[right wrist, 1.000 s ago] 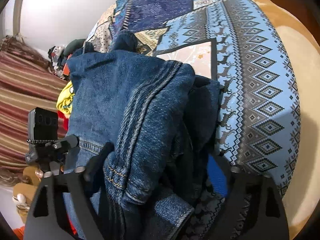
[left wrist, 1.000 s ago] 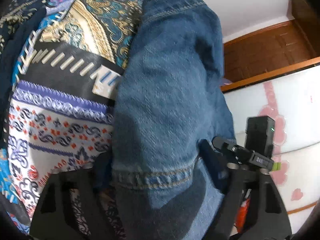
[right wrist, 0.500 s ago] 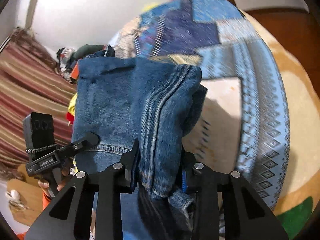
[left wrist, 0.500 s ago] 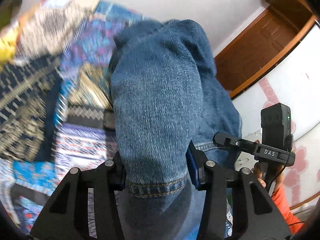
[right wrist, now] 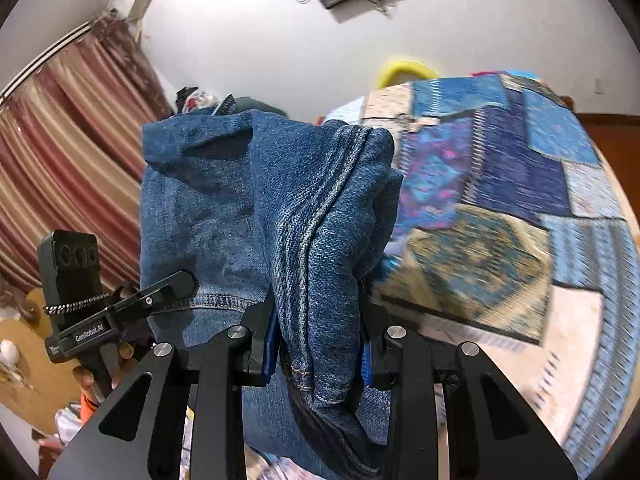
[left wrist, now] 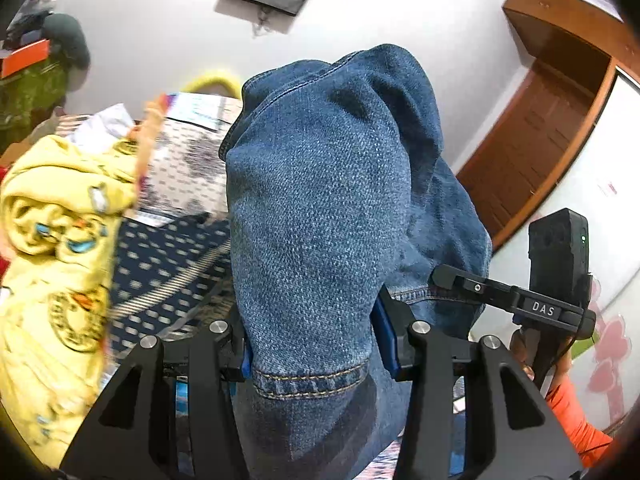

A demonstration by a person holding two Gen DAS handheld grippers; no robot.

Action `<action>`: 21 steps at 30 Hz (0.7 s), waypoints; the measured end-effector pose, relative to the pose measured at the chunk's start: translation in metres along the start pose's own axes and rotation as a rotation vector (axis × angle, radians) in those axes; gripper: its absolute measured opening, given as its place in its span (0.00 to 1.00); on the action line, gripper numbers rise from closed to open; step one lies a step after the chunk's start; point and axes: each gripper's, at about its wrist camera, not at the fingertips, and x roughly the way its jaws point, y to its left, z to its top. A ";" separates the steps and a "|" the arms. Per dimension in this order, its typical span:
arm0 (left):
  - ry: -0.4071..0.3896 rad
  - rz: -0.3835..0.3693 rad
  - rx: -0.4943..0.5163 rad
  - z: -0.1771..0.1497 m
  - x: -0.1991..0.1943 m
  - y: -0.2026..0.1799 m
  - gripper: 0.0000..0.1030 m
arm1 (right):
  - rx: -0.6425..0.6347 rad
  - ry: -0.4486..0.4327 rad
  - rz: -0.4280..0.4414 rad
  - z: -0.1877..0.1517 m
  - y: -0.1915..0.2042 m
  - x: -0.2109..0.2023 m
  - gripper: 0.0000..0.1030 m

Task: Fold large clothes
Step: 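Lift the bundle with both tools, set it beside the yellow blanket, release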

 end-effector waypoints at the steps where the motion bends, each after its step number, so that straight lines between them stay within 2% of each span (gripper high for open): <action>1: 0.002 0.011 -0.004 0.005 0.001 0.012 0.45 | 0.000 0.003 0.004 0.002 0.003 0.009 0.27; 5: 0.032 0.059 -0.031 0.013 0.014 0.061 0.45 | 0.015 0.037 0.017 0.011 0.003 0.066 0.27; 11: 0.137 0.110 -0.125 0.007 0.081 0.136 0.47 | 0.077 0.126 -0.029 0.009 -0.028 0.156 0.27; 13: 0.202 0.182 -0.164 -0.010 0.116 0.170 0.59 | 0.096 0.150 -0.046 0.002 -0.044 0.180 0.28; 15: 0.225 0.277 -0.190 -0.029 0.134 0.194 0.67 | 0.098 0.178 -0.074 -0.009 -0.061 0.201 0.29; 18: 0.179 0.217 -0.265 -0.045 0.132 0.207 0.79 | 0.065 0.166 -0.149 -0.019 -0.067 0.203 0.43; 19: 0.172 0.213 -0.272 -0.047 0.129 0.206 0.80 | 0.054 0.158 -0.149 -0.020 -0.066 0.198 0.48; 21: 0.174 0.233 -0.249 -0.049 0.121 0.196 0.81 | 0.034 0.161 -0.154 -0.023 -0.062 0.190 0.53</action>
